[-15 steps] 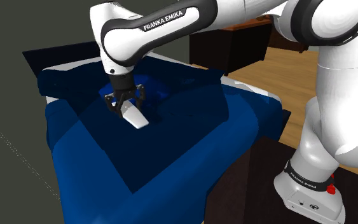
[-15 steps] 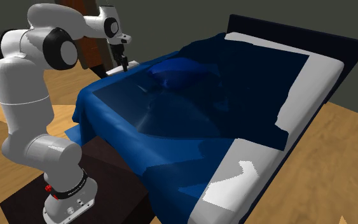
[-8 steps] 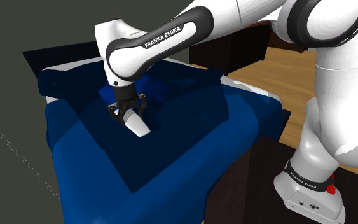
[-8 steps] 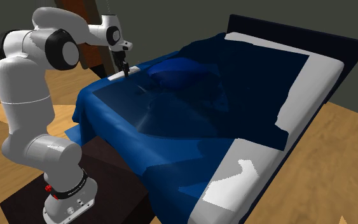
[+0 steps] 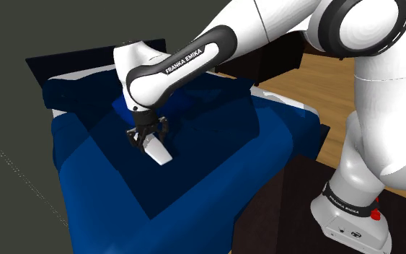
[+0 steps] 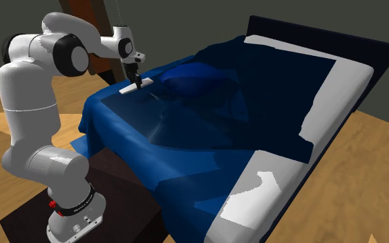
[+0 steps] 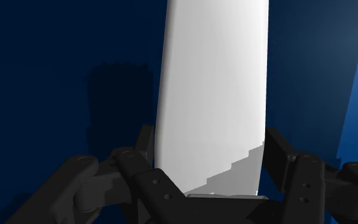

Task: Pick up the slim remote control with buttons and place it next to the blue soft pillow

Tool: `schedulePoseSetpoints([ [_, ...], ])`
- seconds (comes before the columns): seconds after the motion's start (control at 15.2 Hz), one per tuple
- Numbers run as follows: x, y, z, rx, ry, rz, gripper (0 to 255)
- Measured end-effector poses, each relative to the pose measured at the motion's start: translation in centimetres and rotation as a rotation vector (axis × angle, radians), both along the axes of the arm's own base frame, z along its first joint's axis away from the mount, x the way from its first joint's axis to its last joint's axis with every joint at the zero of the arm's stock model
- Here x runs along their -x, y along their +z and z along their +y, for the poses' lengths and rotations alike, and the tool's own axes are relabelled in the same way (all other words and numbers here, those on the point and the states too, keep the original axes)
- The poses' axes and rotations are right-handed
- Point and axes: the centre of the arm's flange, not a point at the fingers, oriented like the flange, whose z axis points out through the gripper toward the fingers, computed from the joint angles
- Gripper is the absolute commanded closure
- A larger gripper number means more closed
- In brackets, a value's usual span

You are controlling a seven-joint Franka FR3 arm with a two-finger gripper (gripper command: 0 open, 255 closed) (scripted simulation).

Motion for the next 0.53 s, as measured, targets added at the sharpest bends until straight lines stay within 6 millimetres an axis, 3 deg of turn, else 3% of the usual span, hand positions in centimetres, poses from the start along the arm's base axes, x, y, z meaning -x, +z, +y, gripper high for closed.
schedulePoseSetpoints([
  [0.53, 0.0, -3.7, -0.1, 0.000, 0.000, 0.000, 255],
])
